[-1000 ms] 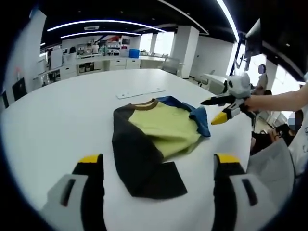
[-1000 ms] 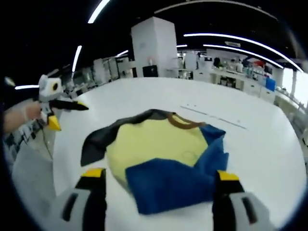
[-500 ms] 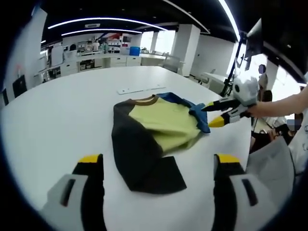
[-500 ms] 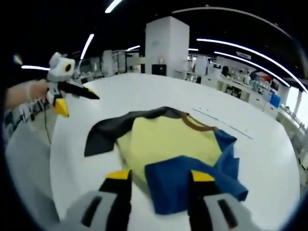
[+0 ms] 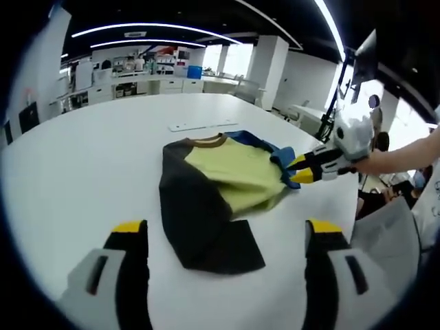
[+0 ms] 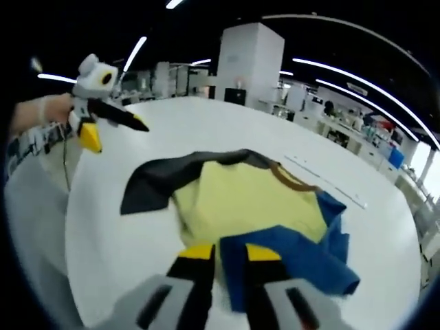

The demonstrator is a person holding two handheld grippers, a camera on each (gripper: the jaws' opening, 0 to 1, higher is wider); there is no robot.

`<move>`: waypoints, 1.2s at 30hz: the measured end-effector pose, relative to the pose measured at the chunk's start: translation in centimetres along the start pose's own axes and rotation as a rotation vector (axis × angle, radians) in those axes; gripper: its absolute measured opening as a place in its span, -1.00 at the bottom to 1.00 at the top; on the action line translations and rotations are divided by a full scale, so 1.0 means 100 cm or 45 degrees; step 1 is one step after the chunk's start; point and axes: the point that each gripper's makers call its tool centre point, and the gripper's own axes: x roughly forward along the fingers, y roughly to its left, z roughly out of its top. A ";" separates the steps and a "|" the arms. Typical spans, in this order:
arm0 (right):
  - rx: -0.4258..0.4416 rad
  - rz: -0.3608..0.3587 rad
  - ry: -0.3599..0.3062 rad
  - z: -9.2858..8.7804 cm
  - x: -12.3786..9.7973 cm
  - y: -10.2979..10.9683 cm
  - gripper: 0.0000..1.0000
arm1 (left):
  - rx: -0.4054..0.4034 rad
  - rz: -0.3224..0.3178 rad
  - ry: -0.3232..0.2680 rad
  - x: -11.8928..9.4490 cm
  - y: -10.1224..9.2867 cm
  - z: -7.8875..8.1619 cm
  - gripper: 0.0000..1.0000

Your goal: Fold the garment on the visible template until the final outline fits inside the template.

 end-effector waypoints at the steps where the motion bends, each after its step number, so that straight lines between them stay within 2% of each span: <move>1: 0.001 0.002 0.005 -0.001 0.001 0.000 -0.78 | -0.001 -0.001 0.002 0.000 0.000 -0.001 0.83; 4: -0.010 0.002 0.029 -0.006 0.010 -0.001 -0.81 | -0.003 0.000 0.004 0.000 0.000 -0.002 0.83; 13: -0.009 0.001 0.061 -0.011 0.017 -0.002 -0.91 | -0.015 0.003 0.002 0.000 0.000 -0.003 0.83; 17: -0.012 0.006 0.068 -0.012 0.016 -0.001 -1.00 | -0.019 0.004 0.006 0.000 0.001 -0.005 0.82; 26: 0.025 0.006 0.052 -0.009 0.008 -0.002 -1.00 | -0.016 -0.004 0.004 0.001 0.000 -0.004 0.82; 31: 0.056 -0.027 0.003 0.002 -0.008 -0.016 -1.00 | -0.020 -0.008 0.001 0.001 -0.002 -0.004 0.81; 36: 0.104 -0.115 -0.038 0.010 -0.032 -0.050 -1.00 | -0.015 -0.017 0.005 0.003 -0.005 -0.005 0.81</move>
